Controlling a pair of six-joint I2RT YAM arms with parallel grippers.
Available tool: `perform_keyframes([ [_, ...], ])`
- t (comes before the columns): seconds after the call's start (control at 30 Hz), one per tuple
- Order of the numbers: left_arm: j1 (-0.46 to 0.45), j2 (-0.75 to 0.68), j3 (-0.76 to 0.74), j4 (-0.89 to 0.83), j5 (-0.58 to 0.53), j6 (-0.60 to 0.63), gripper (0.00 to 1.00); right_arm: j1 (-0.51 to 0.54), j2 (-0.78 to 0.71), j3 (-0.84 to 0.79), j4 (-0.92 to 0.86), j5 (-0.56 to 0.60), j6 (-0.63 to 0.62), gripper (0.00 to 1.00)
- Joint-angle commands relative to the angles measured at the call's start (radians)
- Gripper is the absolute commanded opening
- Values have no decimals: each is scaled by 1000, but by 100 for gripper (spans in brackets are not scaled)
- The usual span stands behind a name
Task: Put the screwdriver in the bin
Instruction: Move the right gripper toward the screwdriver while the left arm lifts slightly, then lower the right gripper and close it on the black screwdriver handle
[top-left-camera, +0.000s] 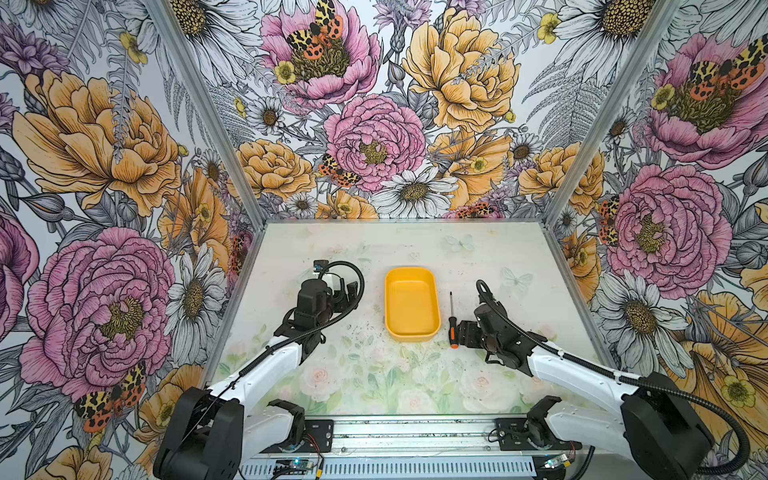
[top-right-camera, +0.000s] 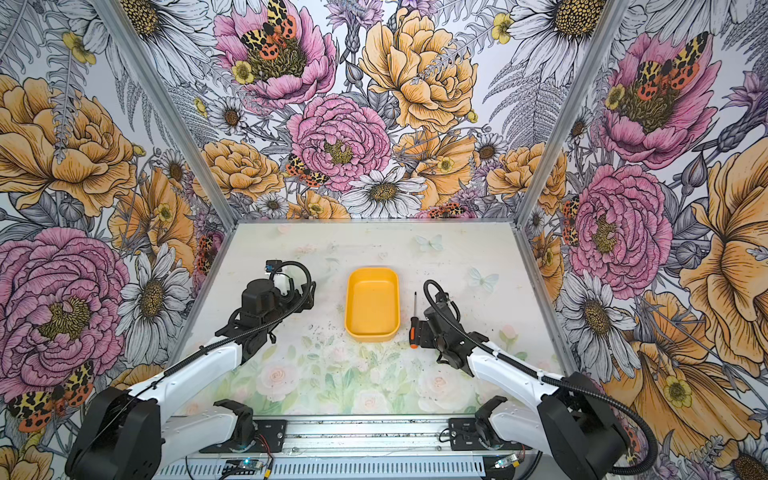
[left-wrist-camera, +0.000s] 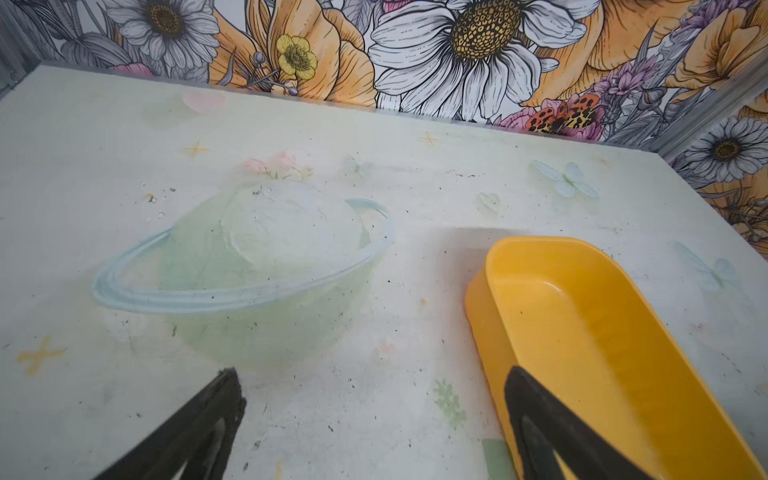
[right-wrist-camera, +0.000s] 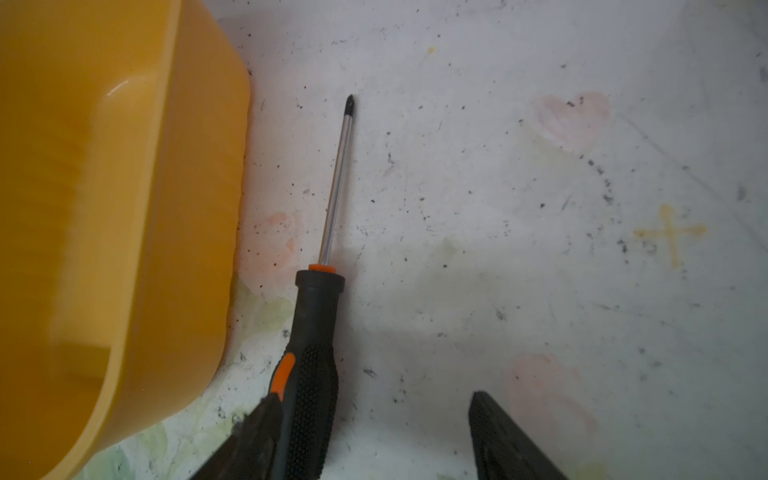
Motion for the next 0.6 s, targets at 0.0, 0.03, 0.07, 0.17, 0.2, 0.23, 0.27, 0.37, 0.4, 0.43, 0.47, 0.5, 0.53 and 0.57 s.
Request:
perform_keyframes([
  [0.0, -2, -19, 37, -76, 50, -40, 99, 25, 47, 64, 10, 56, 23, 71],
  [0.03, -3, -21, 36, -84, 55, -43, 99, 31, 62, 73, 10, 59, 23, 70],
  [0.07, -3, -25, 35, -91, 60, -48, 99, 39, 72, 83, 10, 60, 19, 70],
  [0.17, -1, -37, 24, -97, 71, -58, 99, 50, 104, 108, 10, 65, 17, 68],
  [0.2, -2, -38, 24, -100, 73, -62, 99, 52, 115, 114, 11, 65, 17, 67],
  [0.23, -2, -38, 21, -101, 73, -67, 99, 52, 126, 118, 10, 63, 17, 65],
  [0.27, 0, -35, 22, -105, 74, -68, 99, 54, 138, 122, 11, 61, 17, 63],
  [0.37, 0, -20, 32, -117, 87, -71, 99, 60, 177, 137, 10, 50, 14, 57],
  [0.4, 0, -12, 35, -117, 91, -71, 99, 62, 190, 141, 10, 45, 15, 55],
  [0.43, 0, -2, 38, -113, 95, -76, 99, 65, 203, 146, 10, 39, 11, 53],
  [0.47, 0, 8, 41, -107, 104, -77, 99, 69, 217, 151, 9, 38, 11, 51],
  [0.5, -1, 17, 44, -103, 109, -82, 99, 72, 229, 156, 10, 36, 11, 50],
  [0.53, -5, 26, 48, -99, 114, -85, 99, 76, 241, 158, 10, 35, 11, 49],
  [0.57, -8, 32, 52, -97, 115, -88, 99, 79, 250, 161, 10, 34, 12, 48],
])
